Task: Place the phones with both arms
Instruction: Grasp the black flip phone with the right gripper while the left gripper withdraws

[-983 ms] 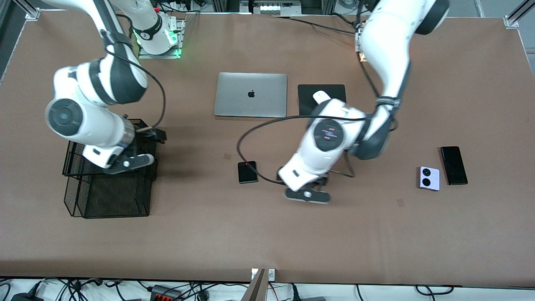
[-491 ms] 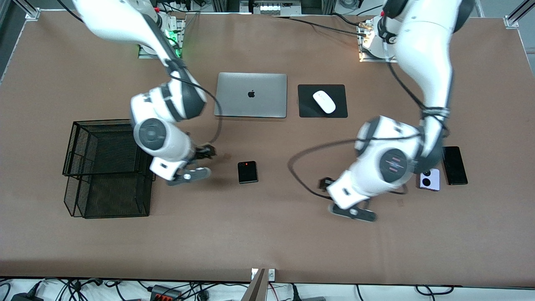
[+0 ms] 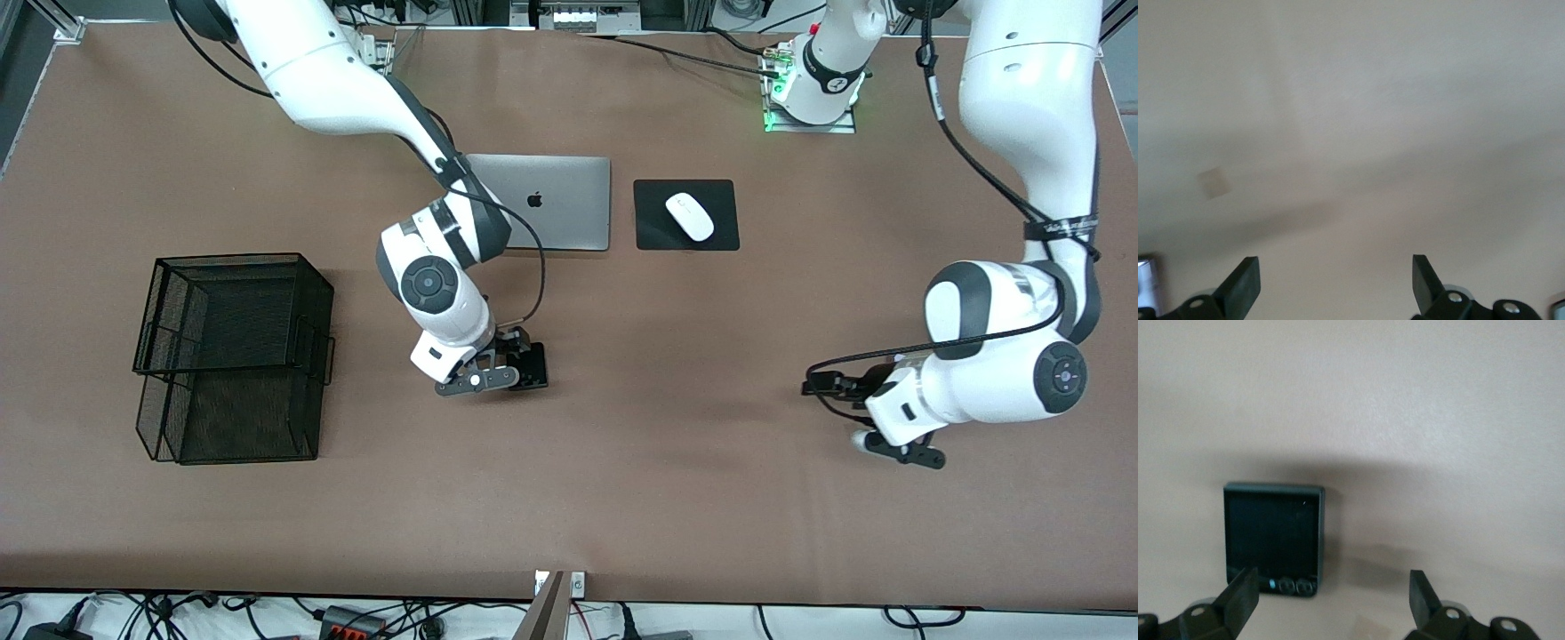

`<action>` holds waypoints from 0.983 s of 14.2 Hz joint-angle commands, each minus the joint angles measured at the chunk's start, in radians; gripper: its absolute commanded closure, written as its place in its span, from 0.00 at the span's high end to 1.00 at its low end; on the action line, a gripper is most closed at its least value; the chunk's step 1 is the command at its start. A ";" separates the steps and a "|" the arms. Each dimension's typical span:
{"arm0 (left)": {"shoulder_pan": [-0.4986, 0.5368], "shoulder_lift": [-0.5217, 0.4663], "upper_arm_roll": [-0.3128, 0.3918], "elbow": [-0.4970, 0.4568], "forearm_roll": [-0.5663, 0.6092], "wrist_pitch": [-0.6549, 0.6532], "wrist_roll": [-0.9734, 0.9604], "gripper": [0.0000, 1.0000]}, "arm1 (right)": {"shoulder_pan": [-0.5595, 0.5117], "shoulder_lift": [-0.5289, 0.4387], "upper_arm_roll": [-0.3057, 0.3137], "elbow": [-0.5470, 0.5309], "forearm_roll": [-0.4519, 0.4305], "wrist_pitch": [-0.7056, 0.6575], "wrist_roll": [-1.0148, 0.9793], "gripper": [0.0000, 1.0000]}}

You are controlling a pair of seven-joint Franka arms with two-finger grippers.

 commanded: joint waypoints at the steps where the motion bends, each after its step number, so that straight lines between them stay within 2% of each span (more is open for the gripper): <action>1: 0.017 -0.036 0.014 -0.056 0.082 0.018 0.024 1.00 | 0.023 0.065 -0.009 0.097 0.007 0.004 0.051 1.00; 4: 0.074 -0.007 0.014 -0.060 0.171 0.068 0.038 1.00 | 0.036 0.099 -0.009 0.114 0.010 0.044 0.055 1.00; 8: 0.126 -0.030 0.014 -0.305 0.168 0.409 0.079 1.00 | 0.046 0.111 -0.007 0.114 0.011 0.066 0.094 1.00; 10: 0.125 -0.028 0.028 -0.330 0.170 0.432 0.082 1.00 | 0.056 0.120 -0.007 0.114 0.011 0.064 0.101 1.00; 14: 0.149 -0.021 0.034 -0.341 0.171 0.444 0.219 1.00 | 0.060 0.134 -0.007 0.114 0.011 0.093 0.106 1.00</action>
